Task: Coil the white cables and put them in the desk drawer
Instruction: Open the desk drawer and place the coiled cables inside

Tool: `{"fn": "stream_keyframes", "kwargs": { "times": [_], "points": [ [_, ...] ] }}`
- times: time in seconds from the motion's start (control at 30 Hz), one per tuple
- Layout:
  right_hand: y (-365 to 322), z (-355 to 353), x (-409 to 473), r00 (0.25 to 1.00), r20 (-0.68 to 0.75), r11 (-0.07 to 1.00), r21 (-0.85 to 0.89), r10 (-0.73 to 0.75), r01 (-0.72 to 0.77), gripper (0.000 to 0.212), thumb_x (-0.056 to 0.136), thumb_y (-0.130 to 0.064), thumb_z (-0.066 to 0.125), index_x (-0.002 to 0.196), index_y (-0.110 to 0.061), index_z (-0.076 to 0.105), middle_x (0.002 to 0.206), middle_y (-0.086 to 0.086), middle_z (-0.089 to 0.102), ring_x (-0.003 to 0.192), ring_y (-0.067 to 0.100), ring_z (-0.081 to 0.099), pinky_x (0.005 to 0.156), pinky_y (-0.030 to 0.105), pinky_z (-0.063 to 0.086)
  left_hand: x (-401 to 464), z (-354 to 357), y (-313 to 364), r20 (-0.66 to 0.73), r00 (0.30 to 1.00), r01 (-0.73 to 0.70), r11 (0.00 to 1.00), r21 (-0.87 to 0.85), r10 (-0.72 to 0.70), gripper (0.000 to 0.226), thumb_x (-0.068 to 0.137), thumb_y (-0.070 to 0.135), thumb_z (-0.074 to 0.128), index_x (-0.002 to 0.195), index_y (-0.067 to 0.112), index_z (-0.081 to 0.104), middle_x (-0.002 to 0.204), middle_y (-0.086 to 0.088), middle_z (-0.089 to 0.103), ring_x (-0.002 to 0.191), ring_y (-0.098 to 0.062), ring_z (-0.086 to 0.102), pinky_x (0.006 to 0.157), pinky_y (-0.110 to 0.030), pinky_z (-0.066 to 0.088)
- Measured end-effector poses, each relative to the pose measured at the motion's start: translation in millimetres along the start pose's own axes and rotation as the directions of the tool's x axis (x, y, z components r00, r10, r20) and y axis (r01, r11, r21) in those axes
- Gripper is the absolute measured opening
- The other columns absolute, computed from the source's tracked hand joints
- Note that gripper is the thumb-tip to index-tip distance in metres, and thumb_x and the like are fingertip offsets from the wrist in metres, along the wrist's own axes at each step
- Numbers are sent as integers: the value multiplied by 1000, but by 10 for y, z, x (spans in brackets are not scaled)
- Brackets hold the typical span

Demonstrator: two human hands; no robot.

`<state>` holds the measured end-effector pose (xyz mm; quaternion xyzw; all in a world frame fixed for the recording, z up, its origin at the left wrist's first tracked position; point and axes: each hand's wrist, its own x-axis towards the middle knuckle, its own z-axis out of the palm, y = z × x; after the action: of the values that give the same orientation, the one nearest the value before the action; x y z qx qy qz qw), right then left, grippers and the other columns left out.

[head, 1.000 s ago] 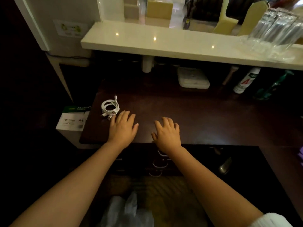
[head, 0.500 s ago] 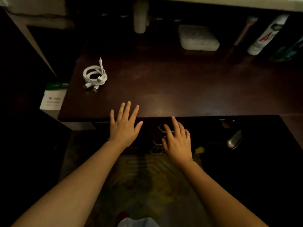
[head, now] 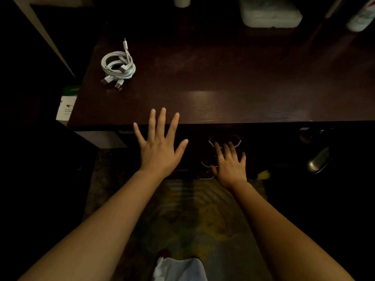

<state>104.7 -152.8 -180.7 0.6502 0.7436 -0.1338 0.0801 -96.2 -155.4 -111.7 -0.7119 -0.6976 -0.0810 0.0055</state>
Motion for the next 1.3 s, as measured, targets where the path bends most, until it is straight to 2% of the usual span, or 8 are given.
{"fn": "stream_keyframes", "kwargs": {
  "times": [0.2,0.4,0.57,0.8,0.87,1.03,1.23,1.3],
  "points": [
    [-32,100,-141,998,-46,995,98,35,-30,72,91,-52,36,148,-26,-1,158,6,5,146,23,-3,113,55,11,-68,-69,46,80,996,36,999,-24,-34,64,88,61,17,143,42,-8,158,-6,-12,143,-27,-18,105,-66,-9],
    [10,318,-623,1000,0,993,111,29,-29,73,91,-58,27,145,-31,-15,159,2,-9,143,19,-20,112,56,-6,-149,-119,62,140,989,64,997,-45,-57,65,87,64,18,141,45,-11,156,-5,-19,142,-28,-22,104,-69,-8],
    [72,478,-1099,1000,25,994,111,-6,3,71,86,-63,14,141,-34,-19,158,1,-9,142,20,-21,107,55,-15,-178,-148,106,182,980,96,993,-62,-83,66,87,66,19,141,45,-11,155,-5,-22,141,-27,-25,104,-68,-9],
    [49,580,-1692,994,104,994,105,19,-30,72,87,-63,18,141,-34,-21,147,-5,-24,140,21,-25,104,55,-20,-177,-170,120,200,976,100,994,-45,-89,68,87,66,21,142,43,-10,155,-6,-23,141,-28,-25,103,-69,-9],
    [58,650,-1828,994,109,994,109,17,-29,73,89,-63,23,144,-34,-16,148,-4,-20,141,22,-22,104,56,-18,-177,-180,123,200,976,97,995,-37,-88,68,87,66,21,143,43,-9,155,-6,-22,141,-28,-24,103,-69,-8],
    [64,795,-2087,995,90,998,28,53,-55,75,84,-66,32,147,-28,16,151,3,18,142,22,5,104,63,11,-208,-177,143,202,974,111,993,-37,-101,68,87,64,22,143,42,-9,155,-7,-23,141,-28,-24,104,-69,-8],
    [44,788,-2145,997,47,998,5,55,-56,73,84,-65,33,146,-26,23,149,4,23,143,24,16,106,65,15,-203,-177,148,203,974,106,994,-22,-99,68,88,64,22,143,41,-10,155,-7,-22,141,-28,-24,104,-69,-8],
    [32,769,-2154,999,37,999,23,40,-41,73,85,-64,33,146,-26,20,150,4,22,142,26,19,109,64,10,-203,-182,149,203,974,105,994,-23,-98,68,88,64,23,143,41,-10,155,-7,-22,141,-28,-24,105,-68,-8]
  ]
}}
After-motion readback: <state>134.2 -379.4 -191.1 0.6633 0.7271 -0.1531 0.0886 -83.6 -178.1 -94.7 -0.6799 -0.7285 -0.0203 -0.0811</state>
